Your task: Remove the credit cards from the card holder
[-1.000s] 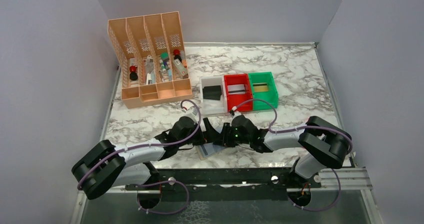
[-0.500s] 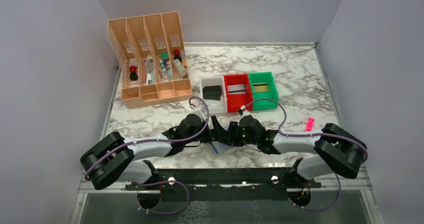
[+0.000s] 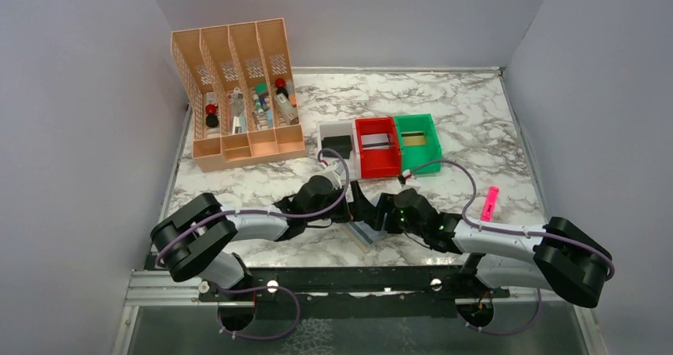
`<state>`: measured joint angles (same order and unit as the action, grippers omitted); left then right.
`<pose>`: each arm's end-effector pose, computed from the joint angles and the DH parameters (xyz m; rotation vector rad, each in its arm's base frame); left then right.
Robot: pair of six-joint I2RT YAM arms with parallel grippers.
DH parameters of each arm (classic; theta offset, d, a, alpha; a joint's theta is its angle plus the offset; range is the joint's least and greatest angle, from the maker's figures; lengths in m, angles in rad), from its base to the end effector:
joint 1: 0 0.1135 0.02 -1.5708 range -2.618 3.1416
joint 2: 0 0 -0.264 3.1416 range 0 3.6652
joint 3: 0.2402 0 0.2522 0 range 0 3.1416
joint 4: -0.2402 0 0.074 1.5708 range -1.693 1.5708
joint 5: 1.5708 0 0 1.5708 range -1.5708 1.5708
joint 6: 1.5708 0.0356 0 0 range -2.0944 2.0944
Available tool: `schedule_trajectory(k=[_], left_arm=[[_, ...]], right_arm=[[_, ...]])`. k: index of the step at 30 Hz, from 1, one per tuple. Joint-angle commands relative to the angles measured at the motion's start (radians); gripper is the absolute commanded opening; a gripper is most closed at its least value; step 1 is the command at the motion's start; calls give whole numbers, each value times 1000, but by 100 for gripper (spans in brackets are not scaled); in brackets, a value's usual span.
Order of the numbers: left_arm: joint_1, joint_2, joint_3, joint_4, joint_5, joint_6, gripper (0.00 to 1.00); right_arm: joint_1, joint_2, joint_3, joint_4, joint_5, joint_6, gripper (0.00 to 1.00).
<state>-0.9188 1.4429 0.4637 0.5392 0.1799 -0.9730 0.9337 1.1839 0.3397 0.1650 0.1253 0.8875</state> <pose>0.1596 -0.2196 0.1590 0.0689 2.2916 -1.2986 0.1303 0.1686 0.1461 0.0164 2.3812 0.8069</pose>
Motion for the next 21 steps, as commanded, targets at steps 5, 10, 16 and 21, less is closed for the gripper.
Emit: schedule_trajectory(k=[5, 10, 16, 21], left_arm=[[-38, 169, 107, 86, -7, -16, 90], [-48, 225, 140, 147, 10, -39, 89], [-57, 252, 177, 178, 20, -47, 88], [-60, 290, 186, 199, 31, -53, 87]], right_arm=[[29, -91, -23, -5, 14, -9, 72], [24, -176, -47, -29, 53, -16, 78], [-11, -209, -51, -36, 14, -50, 52], [-16, -191, -59, 22, -52, -65, 36]])
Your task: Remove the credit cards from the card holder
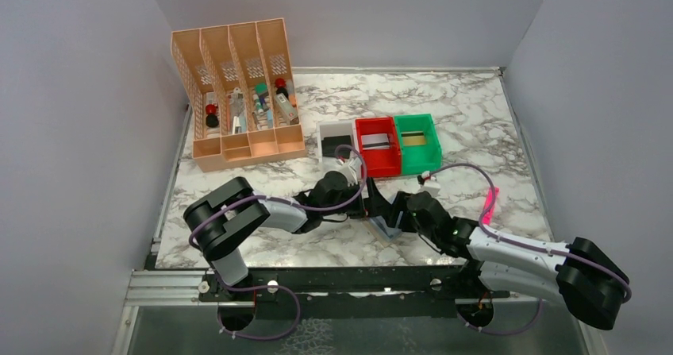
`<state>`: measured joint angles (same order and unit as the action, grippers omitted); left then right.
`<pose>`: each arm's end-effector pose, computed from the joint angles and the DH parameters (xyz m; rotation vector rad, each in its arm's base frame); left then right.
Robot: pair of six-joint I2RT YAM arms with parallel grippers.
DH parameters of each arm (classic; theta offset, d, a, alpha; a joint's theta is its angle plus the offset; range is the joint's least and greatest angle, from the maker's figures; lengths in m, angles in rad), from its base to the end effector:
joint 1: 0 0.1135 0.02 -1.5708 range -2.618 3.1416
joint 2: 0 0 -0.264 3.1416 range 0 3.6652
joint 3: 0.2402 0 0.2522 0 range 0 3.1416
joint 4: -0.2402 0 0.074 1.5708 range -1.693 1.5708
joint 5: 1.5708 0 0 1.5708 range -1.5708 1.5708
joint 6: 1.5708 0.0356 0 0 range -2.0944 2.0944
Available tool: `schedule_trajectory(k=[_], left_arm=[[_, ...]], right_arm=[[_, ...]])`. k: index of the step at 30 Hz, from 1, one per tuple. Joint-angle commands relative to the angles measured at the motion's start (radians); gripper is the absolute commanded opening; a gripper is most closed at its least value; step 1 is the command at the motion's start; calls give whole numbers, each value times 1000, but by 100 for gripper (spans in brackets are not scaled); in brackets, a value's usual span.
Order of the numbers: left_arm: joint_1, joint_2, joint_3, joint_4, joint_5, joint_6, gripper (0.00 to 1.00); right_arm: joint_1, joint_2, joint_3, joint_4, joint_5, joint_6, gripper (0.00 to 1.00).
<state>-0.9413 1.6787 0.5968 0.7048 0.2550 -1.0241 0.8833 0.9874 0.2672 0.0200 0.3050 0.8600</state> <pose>0.1795 -0.2617 0.1479 0.1035 2.2731 -1.4428 0.1230 0.1330 0.1478 0.1373 2.2972 0.5900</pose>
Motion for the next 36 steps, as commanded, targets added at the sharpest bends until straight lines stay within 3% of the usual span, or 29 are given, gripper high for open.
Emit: schedule_trajectory(k=[1, 4, 8, 15, 26, 30, 36], left_arm=[[-38, 50, 48, 36, -46, -2, 87], [-37, 29, 25, 37, -75, -5, 86], [-35, -41, -24, 37, -124, -11, 86], [-33, -44, -56, 40, -121, -30, 86], [-23, -159, -160, 33, -181, -60, 86], [-21, -171, -189, 27, -190, -76, 86], [-20, -173, -186, 20, -181, -69, 86]], right_arm=[[34, 7, 9, 184, -253, -42, 34], [34, 18, -4, 256, -326, -28, 27], [34, 37, -33, 363, -425, 23, 27], [34, 71, -49, 426, -451, 67, 21], [49, 235, -98, 683, -519, 212, 21], [54, 240, -78, 614, -479, 207, 26], [54, 93, -80, 370, -319, 169, 45]])
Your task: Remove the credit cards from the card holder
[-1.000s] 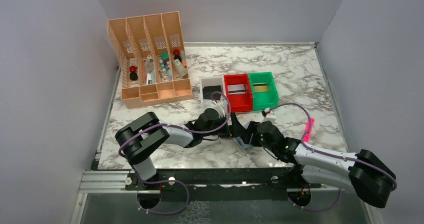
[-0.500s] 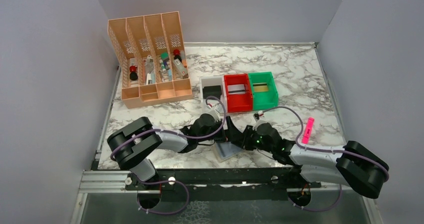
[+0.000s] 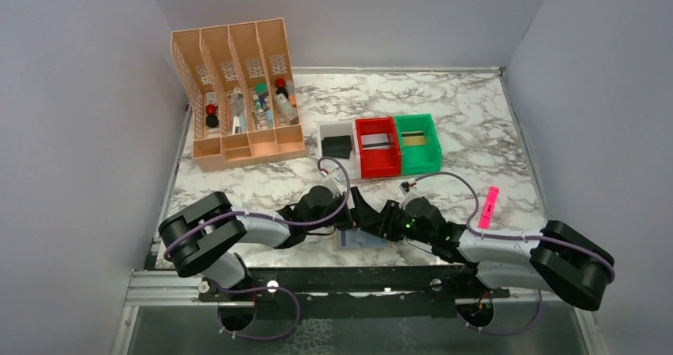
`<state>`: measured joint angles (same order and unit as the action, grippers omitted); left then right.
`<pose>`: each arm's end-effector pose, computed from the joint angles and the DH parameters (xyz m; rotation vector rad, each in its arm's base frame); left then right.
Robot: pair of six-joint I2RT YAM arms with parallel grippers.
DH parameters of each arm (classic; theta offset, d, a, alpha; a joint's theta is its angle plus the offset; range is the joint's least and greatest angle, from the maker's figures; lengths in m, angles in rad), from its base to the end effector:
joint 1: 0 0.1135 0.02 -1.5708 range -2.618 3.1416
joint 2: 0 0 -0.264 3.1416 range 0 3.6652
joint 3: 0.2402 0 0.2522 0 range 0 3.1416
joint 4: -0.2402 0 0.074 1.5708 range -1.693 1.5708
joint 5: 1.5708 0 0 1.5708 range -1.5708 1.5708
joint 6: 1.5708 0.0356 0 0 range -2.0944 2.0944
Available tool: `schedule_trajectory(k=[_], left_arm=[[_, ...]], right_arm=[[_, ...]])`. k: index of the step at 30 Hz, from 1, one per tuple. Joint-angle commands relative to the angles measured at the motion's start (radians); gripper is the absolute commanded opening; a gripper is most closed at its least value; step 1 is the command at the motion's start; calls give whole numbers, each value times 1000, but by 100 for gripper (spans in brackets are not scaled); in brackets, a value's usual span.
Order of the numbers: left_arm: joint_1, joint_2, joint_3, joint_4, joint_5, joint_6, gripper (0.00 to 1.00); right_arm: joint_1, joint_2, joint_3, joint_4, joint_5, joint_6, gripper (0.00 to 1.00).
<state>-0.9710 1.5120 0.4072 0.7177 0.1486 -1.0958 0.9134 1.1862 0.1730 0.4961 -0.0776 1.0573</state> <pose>0.1476 -0.2253 0.1439 -0.0282 2.2774 -1.4003 0.1180 0.1574 0.1280 0.1161 2.3498 1.1908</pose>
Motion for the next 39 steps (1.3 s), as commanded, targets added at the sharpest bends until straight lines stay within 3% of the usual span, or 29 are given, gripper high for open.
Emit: schedule_trajectory(k=[1, 13, 20, 25, 29, 35, 39], left_arm=[[9, -1, 10, 6, -70, 5, 85], [9, 60, 56, -1, -24, 20, 82], [3, 151, 112, 0, 28, 25, 78], [3, 33, 65, -24, -62, 55, 77], [5, -119, 68, -204, -162, 124, 80], [11, -292, 122, -664, -410, 176, 86], [61, -411, 71, -776, -484, 154, 89]], right_arm=[[24, -135, 24, -163, 87, -43, 46], [24, -329, 107, -584, 313, -103, 51], [24, -498, 78, -655, 365, -107, 48], [24, -543, 97, -683, 353, -130, 46], [24, -519, 141, -648, 271, -194, 47], [24, -396, 213, -533, 77, -337, 46], [31, -321, 212, -451, 35, -368, 46]])
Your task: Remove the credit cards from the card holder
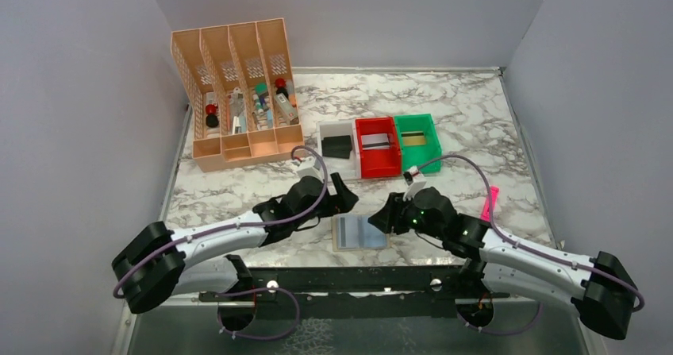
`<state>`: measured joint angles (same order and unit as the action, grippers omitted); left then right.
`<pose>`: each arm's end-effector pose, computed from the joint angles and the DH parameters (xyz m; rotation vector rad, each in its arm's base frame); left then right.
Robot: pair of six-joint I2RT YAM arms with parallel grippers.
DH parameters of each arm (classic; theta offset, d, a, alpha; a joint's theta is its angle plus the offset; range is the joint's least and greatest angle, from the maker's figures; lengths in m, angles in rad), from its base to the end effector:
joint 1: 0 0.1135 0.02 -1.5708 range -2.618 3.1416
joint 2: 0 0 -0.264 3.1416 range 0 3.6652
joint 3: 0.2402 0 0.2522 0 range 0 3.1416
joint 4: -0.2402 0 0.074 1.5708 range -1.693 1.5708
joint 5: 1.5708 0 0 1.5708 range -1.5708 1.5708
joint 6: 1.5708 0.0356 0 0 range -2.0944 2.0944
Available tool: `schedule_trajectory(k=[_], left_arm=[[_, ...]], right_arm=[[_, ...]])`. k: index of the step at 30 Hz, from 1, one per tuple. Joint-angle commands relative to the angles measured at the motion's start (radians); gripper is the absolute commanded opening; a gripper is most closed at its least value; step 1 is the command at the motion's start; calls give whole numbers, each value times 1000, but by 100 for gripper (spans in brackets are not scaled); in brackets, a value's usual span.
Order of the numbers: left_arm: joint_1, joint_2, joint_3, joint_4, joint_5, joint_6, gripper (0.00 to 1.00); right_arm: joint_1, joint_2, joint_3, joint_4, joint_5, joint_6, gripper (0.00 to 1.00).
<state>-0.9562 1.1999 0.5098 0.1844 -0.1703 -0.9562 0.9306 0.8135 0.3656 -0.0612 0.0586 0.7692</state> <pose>0.1473 -0.1982 0.1970 -0.1117 2.2218 -0.9604 0.1098 0.1440 0.2000 -0.1415 2.2255 0.9401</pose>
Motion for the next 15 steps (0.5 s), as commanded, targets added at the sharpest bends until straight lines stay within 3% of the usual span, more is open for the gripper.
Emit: schedule_trajectory(k=[1, 4, 9, 15], left_arm=[[68, -128, -50, -261, -162, 6, 89], [131, -213, -105, -304, -148, -6, 90], [193, -348, -175, -347, -141, -29, 90], [197, -468, -211, -388, -150, -49, 90]], right_arm=[[24, 82, 32, 108, -93, -90, 46], [95, 183, 107, 53, -13, -119, 46], [283, 365, 256, -99, 262, -102, 46], [367, 542, 381, -238, 422, -25, 50]])
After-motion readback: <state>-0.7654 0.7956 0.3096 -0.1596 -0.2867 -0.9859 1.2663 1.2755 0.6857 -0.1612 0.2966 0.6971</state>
